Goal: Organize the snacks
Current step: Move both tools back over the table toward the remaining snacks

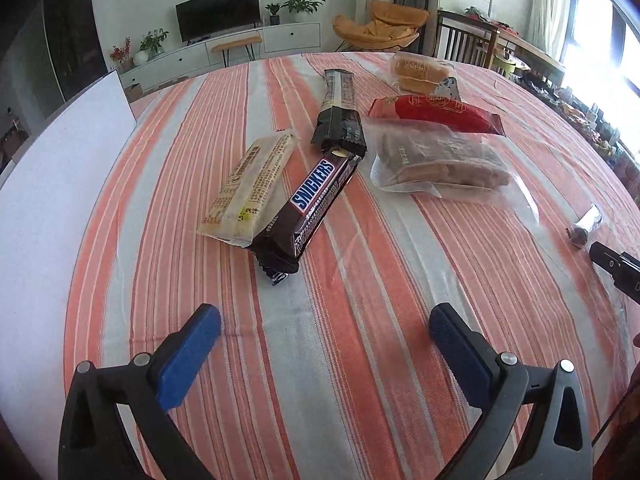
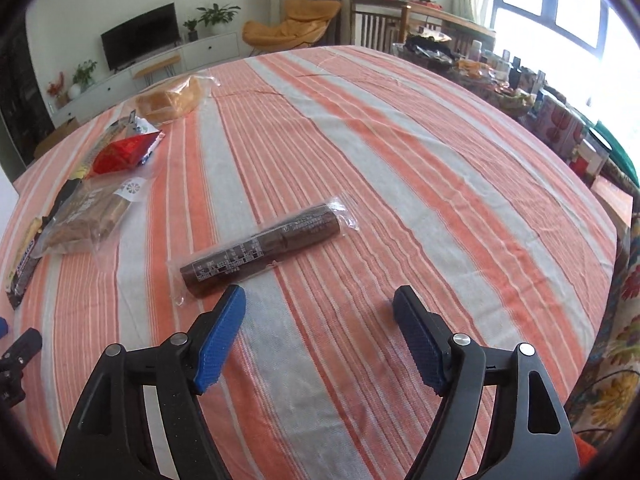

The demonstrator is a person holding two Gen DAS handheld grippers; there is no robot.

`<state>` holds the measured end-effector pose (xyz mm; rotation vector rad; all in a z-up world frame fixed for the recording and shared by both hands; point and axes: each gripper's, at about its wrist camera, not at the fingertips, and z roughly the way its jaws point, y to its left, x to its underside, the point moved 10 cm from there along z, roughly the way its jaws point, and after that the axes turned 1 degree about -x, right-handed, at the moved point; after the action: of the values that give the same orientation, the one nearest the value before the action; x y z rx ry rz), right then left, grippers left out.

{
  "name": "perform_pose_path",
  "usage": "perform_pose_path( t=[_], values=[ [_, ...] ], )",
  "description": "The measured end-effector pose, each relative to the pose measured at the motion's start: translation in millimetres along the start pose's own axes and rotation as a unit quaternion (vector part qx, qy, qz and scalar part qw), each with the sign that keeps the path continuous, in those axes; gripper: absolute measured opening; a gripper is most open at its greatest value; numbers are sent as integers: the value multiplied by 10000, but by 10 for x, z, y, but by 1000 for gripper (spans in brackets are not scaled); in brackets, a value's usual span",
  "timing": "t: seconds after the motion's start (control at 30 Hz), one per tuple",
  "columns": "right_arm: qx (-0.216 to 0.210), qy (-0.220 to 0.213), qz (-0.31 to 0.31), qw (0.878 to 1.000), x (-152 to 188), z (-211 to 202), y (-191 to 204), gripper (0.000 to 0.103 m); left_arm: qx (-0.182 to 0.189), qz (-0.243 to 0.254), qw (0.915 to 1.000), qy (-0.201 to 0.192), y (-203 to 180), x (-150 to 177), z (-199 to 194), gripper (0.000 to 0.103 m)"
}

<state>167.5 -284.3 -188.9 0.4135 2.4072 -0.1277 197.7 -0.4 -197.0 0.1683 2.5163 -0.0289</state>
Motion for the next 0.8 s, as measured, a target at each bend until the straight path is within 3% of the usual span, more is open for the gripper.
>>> perform_pose_path(
  t=[0.8],
  values=[
    [33, 2, 12, 10000, 23, -26, -20, 83, -2, -3, 10000, 1, -3, -1, 1, 103]
  ],
)
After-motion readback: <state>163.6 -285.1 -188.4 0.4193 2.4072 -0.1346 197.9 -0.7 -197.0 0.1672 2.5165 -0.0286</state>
